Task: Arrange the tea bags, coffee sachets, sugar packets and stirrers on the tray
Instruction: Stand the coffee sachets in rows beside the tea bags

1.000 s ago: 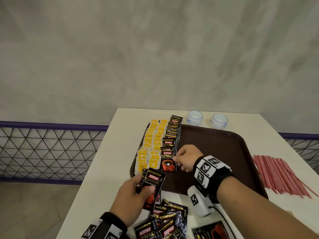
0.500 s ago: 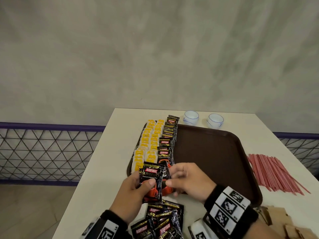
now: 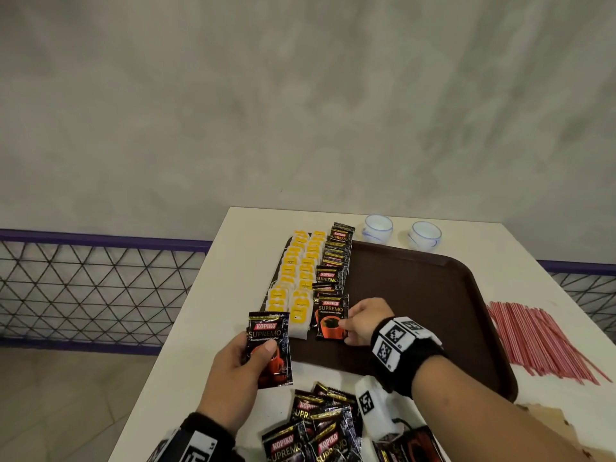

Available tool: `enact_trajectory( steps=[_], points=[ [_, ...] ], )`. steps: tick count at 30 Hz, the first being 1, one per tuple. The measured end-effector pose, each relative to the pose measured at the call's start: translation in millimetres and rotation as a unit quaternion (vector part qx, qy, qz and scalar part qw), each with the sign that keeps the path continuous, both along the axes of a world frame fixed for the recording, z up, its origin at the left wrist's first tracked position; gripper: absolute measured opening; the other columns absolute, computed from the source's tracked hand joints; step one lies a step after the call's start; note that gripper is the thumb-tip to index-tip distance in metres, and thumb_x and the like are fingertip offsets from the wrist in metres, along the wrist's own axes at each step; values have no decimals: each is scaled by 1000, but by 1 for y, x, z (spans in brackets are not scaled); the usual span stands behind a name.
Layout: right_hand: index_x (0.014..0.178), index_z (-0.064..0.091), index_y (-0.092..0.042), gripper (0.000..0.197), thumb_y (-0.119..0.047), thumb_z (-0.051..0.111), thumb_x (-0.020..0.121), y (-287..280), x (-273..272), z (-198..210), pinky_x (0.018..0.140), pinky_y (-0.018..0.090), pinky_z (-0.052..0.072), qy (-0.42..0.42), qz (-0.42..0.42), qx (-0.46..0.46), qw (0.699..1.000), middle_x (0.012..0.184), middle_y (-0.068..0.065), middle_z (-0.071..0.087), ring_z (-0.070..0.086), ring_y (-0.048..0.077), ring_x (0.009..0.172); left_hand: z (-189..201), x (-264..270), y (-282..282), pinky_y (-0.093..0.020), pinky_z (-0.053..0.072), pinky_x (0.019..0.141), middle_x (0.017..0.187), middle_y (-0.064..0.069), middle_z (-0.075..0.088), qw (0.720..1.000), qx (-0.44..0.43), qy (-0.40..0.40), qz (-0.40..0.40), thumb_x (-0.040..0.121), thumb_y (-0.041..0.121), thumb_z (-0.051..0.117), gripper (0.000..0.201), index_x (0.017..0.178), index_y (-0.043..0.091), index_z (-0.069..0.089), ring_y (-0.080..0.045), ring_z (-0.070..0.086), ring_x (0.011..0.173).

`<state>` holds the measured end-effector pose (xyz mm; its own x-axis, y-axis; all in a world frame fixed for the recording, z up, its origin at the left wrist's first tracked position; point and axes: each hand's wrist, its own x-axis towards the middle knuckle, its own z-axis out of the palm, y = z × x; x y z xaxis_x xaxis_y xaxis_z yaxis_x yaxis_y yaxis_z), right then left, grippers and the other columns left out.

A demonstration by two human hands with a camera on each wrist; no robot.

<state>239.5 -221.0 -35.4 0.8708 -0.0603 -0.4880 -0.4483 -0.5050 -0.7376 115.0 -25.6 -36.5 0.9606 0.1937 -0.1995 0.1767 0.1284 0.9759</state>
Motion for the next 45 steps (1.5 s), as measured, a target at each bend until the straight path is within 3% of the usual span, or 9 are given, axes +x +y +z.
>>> enact_trajectory(
  steps=[5,11,15,19,23,31,36,42,45],
  points=[
    [68,54,-16,23,-7,70,82,8,1,1,60,25,59,-18,16,-41,999,74,5,62,64,15,63,0,-1,-1,-36,57,71,89,-9,74,1000,5,7,-3,90,10,58,15,96,17,70,-23,70,82],
    [67,53,-16,26,-21,74,82,12,-16,22,87,39,57,-31,28,-109,993,91,11,70,70,25,92,2,0,-10,-37,58,73,90,-8,75,999,12,6,-43,90,12,58,15,98,17,70,-26,71,85],
    [83,57,-13,14,-22,67,88,10,-43,34,72,37,59,-42,59,59,996,78,6,63,62,20,66,7,0,-19,-36,59,67,88,-9,74,998,-9,16,-67,90,7,56,15,96,13,68,-20,72,77],
    [87,57,-11,8,-11,65,89,4,-73,35,58,28,53,1,146,237,961,75,2,55,59,15,64,11,-1,-26,-37,59,62,93,-14,73,995,-31,7,-91,87,3,60,16,99,8,67,-27,72,81],
    [79,58,-12,17,3,64,86,-7,-75,28,52,32,50,-33,128,184,974,61,3,51,55,17,49,10,0,-27,-43,59,62,90,-17,73,997,-10,-5,-74,82,-1,64,12,94,2,66,-32,72,78],
    [83,57,-10,16,5,63,85,-14,-30,22,66,36,60,-43,-53,116,991,80,10,54,59,17,59,4,0,-8,-45,59,68,88,-17,72,1000,28,4,-14,84,1,64,9,92,5,67,-38,69,79],
    [72,55,-12,23,4,69,81,8,-13,5,73,42,61,-14,-98,50,994,81,11,60,63,23,66,3,-1,-9,-37,59,64,84,-11,73,999,48,2,-10,84,2,64,9,91,7,68,-28,71,74],
    [64,56,-17,25,-10,74,80,15,-7,-4,84,41,57,-59,-104,-27,992,83,9,67,66,25,81,3,7,-17,-10,49,58,78,0,75,987,151,-35,-53,81,3,68,15,81,18,68,-8,69,71],
    [64,57,-15,24,-6,74,78,15,-7,-9,82,47,58,-54,-120,-1,991,89,17,72,65,29,78,0,21,-24,-10,49,56,82,-3,73,978,196,-32,-65,82,3,67,12,82,14,66,-12,67,73]
  ],
)
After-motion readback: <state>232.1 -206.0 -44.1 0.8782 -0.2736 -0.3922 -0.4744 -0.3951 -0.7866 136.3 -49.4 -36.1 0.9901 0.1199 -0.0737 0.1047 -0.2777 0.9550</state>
